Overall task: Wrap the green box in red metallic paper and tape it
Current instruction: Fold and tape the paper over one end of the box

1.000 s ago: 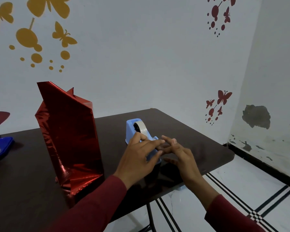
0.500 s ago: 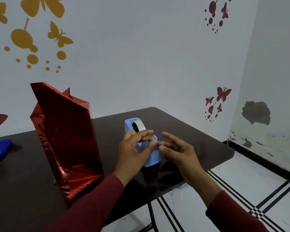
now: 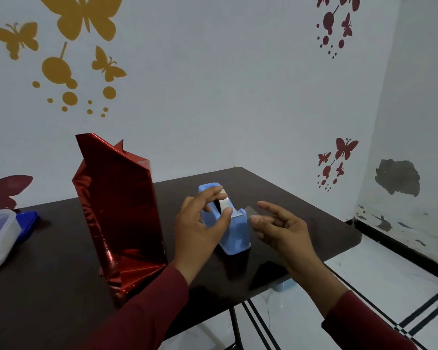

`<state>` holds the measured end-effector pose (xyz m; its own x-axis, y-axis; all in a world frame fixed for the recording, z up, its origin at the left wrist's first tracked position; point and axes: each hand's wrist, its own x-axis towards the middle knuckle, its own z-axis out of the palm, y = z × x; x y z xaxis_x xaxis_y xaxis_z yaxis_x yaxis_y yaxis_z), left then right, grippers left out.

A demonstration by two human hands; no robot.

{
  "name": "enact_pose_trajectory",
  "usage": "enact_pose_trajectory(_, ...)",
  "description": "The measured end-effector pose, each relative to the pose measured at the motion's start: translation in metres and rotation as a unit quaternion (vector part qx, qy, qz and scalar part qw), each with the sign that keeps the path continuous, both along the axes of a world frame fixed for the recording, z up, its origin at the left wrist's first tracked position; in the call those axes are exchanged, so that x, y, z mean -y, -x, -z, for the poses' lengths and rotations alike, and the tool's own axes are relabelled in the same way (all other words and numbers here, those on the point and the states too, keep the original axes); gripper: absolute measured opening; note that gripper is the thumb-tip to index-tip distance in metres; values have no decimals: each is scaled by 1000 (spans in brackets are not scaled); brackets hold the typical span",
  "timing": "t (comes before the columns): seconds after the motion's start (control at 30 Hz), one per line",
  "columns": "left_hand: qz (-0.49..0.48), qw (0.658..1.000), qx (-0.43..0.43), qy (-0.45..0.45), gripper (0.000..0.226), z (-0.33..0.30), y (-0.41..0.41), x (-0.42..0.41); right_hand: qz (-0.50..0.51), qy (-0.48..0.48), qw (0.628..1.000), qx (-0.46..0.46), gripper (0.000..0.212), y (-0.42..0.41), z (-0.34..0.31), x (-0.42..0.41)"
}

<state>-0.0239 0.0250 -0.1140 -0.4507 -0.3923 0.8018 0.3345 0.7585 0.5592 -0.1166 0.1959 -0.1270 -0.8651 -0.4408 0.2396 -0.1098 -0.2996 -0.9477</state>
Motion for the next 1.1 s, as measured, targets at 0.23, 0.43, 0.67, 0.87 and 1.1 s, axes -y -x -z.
enact_pose_trajectory(0.23, 5, 996, -62, 67, 34, -57, -64, 6, -39, 1, 997, -69, 45, -26, -61, 30)
enact_pose_trajectory(0.43, -111, 978, -119, 134, 33, -117, -133, 38, -81, -5, 985, -153, 42, -52, -121, 80)
enact_pose_trajectory(0.67, -182, 970, 152, -54, 73, -159, -166, 106, -44, -99, 968, -229, 86, -60, -149, 150)
enact_pose_trajectory(0.87, -53, 959, 274, -50, 34, -176, -146, 136, -119, -116, 982, -90, 96, -62, -150, 192)
enact_pose_trajectory(1.1, -29, 959, 272, -75, 21, -189, -119, 156, -149, -76, 986, -18, 91, -61, -148, 196)
